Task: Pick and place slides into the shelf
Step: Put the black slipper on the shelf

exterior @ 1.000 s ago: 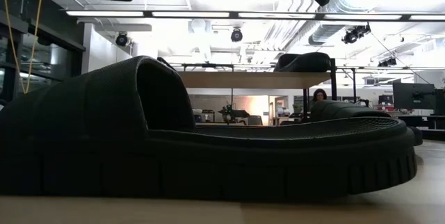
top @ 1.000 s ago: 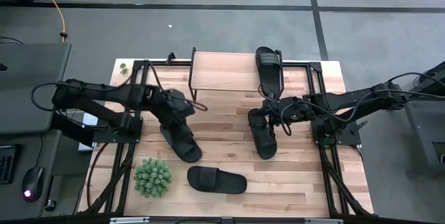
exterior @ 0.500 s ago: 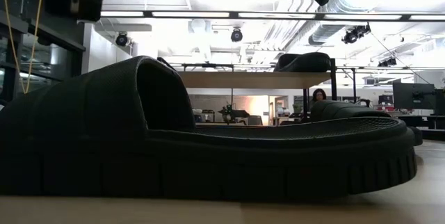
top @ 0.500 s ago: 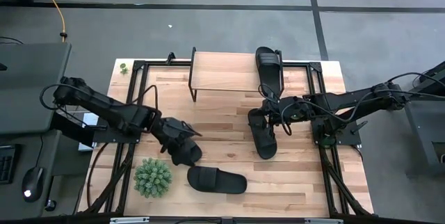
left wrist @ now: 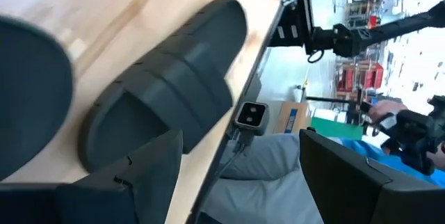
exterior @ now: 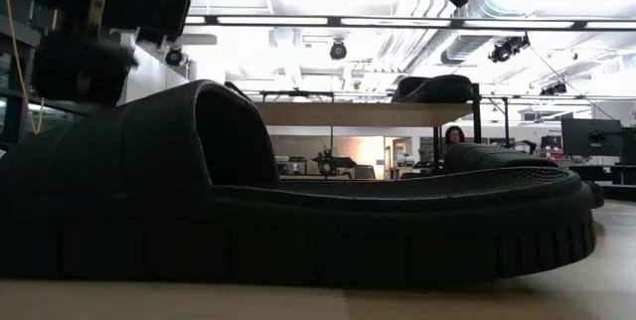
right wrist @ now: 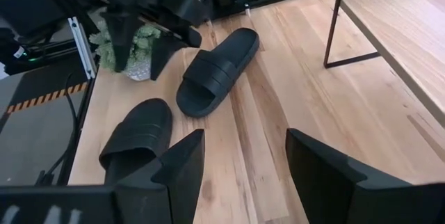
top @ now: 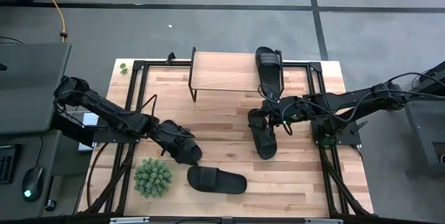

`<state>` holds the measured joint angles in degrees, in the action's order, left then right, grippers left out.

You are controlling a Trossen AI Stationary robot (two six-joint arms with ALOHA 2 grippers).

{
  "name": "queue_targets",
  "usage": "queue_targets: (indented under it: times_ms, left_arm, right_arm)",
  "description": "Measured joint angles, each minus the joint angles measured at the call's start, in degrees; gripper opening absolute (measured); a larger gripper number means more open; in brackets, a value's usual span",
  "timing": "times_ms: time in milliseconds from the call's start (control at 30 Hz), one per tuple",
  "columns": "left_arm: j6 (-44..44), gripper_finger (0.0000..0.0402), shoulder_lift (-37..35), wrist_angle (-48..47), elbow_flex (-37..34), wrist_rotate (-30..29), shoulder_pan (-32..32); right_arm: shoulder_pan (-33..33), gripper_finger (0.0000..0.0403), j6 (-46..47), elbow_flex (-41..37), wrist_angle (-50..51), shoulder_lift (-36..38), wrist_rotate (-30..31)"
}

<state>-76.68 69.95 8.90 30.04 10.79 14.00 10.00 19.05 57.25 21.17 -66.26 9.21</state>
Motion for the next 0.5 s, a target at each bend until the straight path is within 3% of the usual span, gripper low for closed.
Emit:
queue_targets:
  times_ms: [267, 500]
  left_arm:
    - [-5.4, 0.0271, 0.6, 9.9, -7.5, -4.3, 0.0]
    - [-7.2, 0.0271, 5.8, 15.9, -8.0, -4.4, 0.6]
  right_arm:
    - [0.0, 0.0193, 0.0, 0.0, 0.0, 0.0, -0.2]
    - [0.0, 0.0193, -0.8, 0.0, 0.0, 0.0, -0.2]
